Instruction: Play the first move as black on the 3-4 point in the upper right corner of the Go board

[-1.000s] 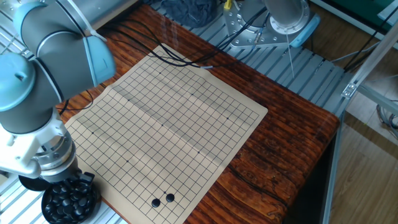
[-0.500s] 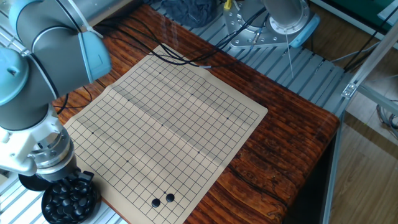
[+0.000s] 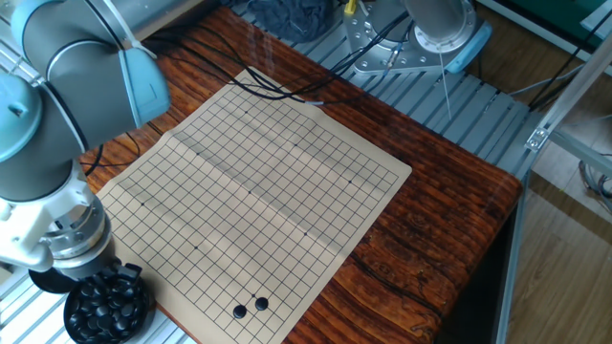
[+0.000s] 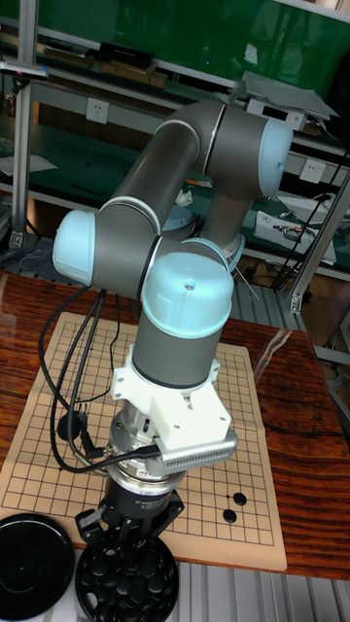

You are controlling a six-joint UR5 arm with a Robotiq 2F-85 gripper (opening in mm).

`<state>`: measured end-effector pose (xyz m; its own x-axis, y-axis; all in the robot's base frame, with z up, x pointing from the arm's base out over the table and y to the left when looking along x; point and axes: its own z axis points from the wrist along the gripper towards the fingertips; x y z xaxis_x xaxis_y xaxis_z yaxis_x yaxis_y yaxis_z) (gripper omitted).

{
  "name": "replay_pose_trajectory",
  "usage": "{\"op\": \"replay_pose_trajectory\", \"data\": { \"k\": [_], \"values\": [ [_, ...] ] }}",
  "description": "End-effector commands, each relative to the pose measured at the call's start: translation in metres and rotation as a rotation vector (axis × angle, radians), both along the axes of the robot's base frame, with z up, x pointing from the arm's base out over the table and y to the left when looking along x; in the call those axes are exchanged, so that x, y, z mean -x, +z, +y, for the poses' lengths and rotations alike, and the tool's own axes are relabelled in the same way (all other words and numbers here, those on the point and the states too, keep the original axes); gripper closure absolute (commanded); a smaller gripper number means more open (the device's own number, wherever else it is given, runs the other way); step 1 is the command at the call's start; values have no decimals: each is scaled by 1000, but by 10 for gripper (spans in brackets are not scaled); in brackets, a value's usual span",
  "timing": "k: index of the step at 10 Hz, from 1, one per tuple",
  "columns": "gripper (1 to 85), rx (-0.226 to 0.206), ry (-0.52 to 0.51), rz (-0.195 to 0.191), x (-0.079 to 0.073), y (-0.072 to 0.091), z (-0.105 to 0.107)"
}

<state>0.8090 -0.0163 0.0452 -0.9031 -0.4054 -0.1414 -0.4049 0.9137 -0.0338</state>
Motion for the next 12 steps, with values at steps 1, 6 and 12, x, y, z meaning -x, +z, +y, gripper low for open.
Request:
{"op": "replay_pose_trajectory", "data": {
  "k": [1, 6, 12],
  "values": [
    [627, -7, 1, 5, 0, 0, 1],
    [627, -5, 5, 6, -1, -2, 0],
    [627, 10, 22, 3, -3, -5, -3]
  ]
}}
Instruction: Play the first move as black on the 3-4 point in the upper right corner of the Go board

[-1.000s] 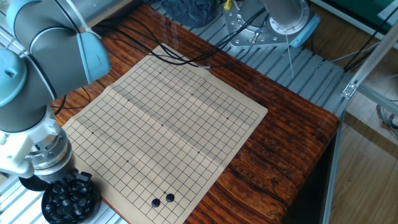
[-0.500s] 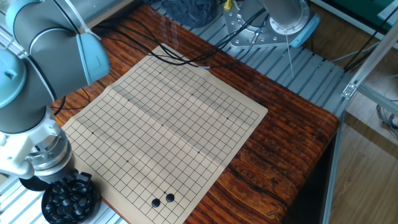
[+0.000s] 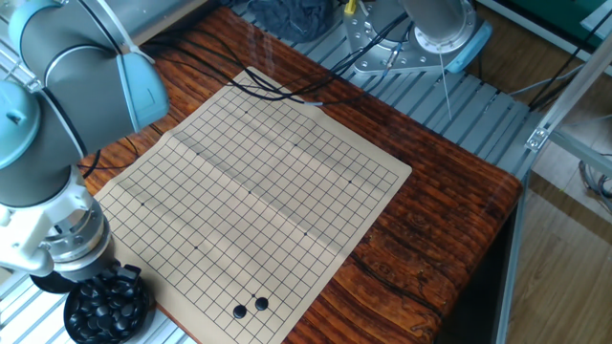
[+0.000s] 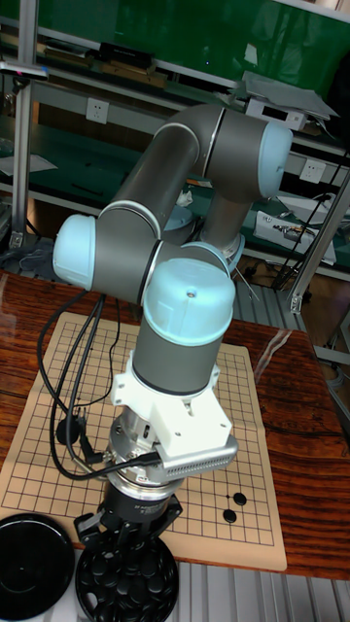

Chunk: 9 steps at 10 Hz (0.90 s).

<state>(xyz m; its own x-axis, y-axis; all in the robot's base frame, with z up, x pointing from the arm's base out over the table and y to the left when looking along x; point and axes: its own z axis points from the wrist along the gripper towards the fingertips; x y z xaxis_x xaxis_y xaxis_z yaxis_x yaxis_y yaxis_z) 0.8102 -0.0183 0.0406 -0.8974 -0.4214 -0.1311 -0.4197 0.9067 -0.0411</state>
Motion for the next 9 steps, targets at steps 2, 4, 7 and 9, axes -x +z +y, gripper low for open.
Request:
{"op": "replay_pose_trajectory", "data": {
  "k": [2, 4, 7, 9],
  "values": [
    [627, 8, 12, -8, -3, -2, -3],
    [627, 3, 14, -8, -4, -4, -2],
    [627, -7, 14, -7, -4, -6, 0],
    [627, -21, 12, 4, -1, -7, 4]
  ]
}}
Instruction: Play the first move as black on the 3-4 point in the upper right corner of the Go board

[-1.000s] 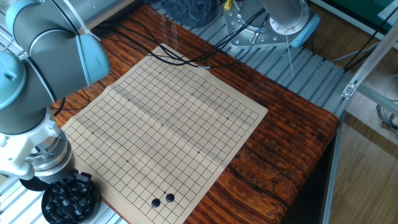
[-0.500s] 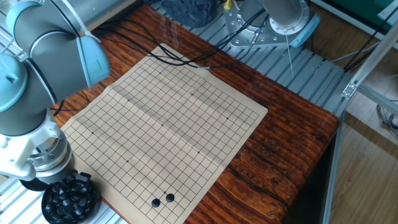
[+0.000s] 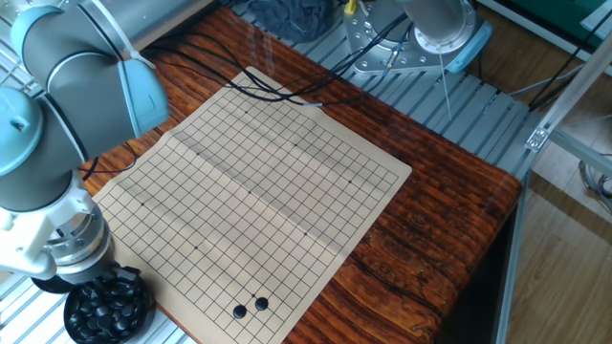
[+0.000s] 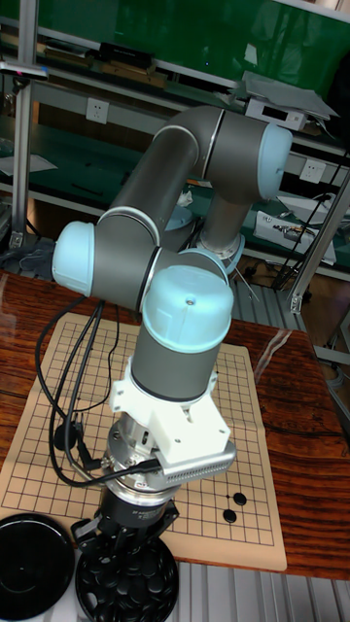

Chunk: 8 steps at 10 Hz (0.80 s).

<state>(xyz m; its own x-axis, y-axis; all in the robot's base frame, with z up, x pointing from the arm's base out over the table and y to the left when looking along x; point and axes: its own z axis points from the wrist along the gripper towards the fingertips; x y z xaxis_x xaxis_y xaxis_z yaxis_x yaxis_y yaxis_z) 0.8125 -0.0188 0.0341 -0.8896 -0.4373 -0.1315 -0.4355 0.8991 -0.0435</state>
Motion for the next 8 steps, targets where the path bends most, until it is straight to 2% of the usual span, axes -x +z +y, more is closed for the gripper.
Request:
{"op": "replay_pose_trajectory", "data": {
  "k": [1, 3, 6, 8],
  "values": [
    [627, -23, 1, 5, 1, -2, 3],
    [627, -33, 3, 21, 6, -6, 5],
    [627, -27, 1, 16, 5, -6, 3],
    [650, -3, 7, -2, 0, -6, -3]
  ]
}}
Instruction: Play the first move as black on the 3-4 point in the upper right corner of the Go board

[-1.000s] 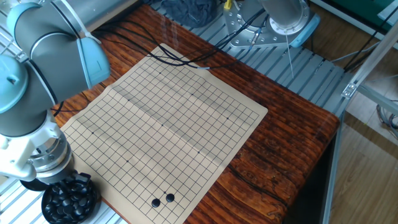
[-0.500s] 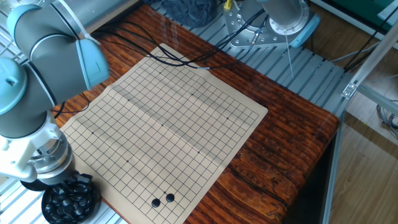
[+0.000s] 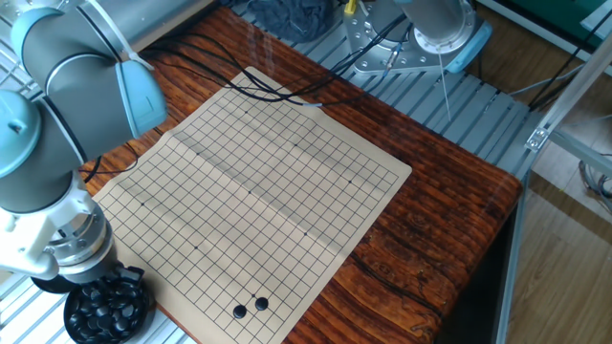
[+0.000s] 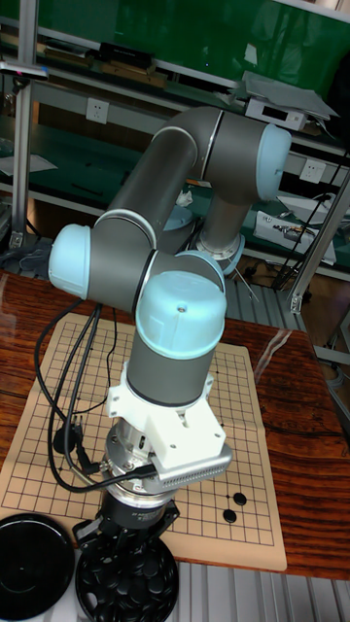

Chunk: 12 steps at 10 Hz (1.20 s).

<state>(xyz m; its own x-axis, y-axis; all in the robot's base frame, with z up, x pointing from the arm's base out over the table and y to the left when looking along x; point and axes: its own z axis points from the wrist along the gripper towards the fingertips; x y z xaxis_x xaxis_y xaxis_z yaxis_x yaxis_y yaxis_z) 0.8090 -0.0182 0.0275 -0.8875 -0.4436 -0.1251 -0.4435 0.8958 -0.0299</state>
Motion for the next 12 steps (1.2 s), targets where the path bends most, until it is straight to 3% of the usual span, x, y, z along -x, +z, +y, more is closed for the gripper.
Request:
{"op": "replay_pose_trajectory", "data": {
  "k": [1, 9, 12],
  "values": [
    [710, 14, -2, -20, -5, 2, -5],
    [743, -18, -19, 18, 0, 21, -4],
    [690, -20, -48, 10, -12, 39, -1]
  ]
}}
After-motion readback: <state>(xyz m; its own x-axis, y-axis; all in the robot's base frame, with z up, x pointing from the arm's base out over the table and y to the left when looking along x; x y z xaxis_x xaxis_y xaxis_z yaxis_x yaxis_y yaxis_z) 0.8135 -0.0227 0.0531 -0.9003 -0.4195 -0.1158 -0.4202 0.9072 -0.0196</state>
